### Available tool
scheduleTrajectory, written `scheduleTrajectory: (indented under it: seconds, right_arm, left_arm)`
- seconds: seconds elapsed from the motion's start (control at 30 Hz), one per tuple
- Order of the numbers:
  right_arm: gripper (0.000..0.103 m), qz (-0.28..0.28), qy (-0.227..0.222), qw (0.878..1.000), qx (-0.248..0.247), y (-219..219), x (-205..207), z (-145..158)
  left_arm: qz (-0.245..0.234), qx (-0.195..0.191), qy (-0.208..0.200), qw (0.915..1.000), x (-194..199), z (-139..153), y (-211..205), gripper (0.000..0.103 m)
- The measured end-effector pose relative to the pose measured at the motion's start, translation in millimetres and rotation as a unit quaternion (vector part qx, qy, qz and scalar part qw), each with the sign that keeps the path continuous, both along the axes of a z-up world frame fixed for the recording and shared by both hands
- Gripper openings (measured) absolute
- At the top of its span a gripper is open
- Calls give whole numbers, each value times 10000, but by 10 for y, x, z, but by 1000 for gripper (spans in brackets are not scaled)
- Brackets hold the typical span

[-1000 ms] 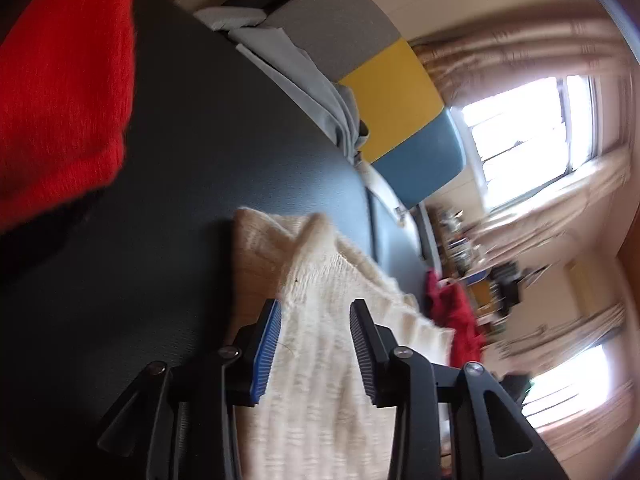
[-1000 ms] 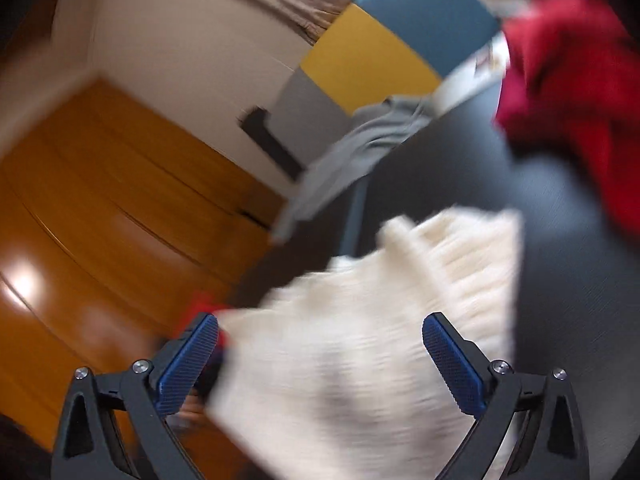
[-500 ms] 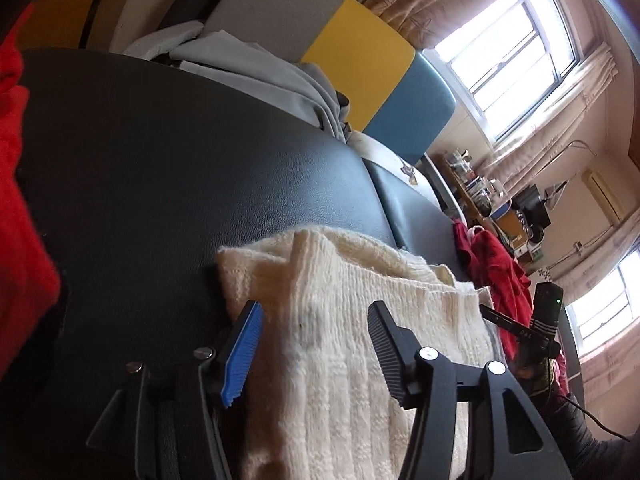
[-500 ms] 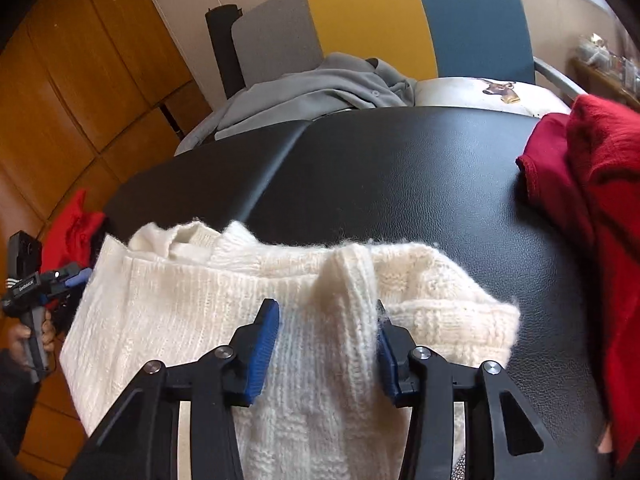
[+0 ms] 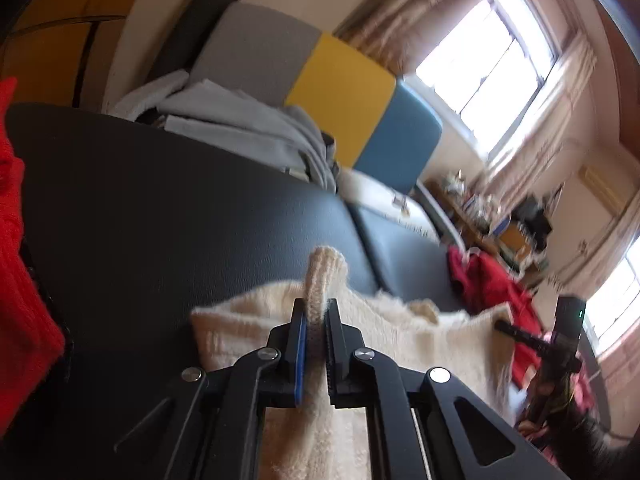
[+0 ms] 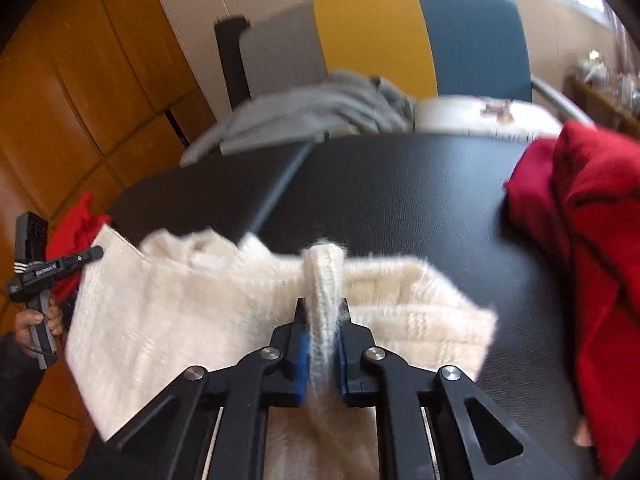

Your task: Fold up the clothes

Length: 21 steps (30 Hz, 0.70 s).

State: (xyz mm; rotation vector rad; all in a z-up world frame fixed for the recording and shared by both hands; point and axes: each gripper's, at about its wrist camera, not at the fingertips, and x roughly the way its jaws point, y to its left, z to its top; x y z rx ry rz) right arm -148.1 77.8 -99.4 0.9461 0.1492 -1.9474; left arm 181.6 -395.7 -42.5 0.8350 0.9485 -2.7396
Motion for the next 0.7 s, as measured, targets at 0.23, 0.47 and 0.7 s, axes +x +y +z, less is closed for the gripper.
scheduleTrajectory:
  seconds: [0.23, 0.47, 0.7]
  right_arm:
    - [9, -551, -51, 9982, -233, 84, -254, 17]
    - [43, -467, -923, 9914, -797, 267, -296, -192]
    - [79, -50, -1044, 9930, -545, 109, -301, -338]
  left_arm:
    - [438, 251, -34, 9987, -138, -97, -109, 7]
    - [409, 476, -169, 9979, -140, -268, -55, 7]
    - [358, 666, -318, 9966, -69, -363, -47, 7]
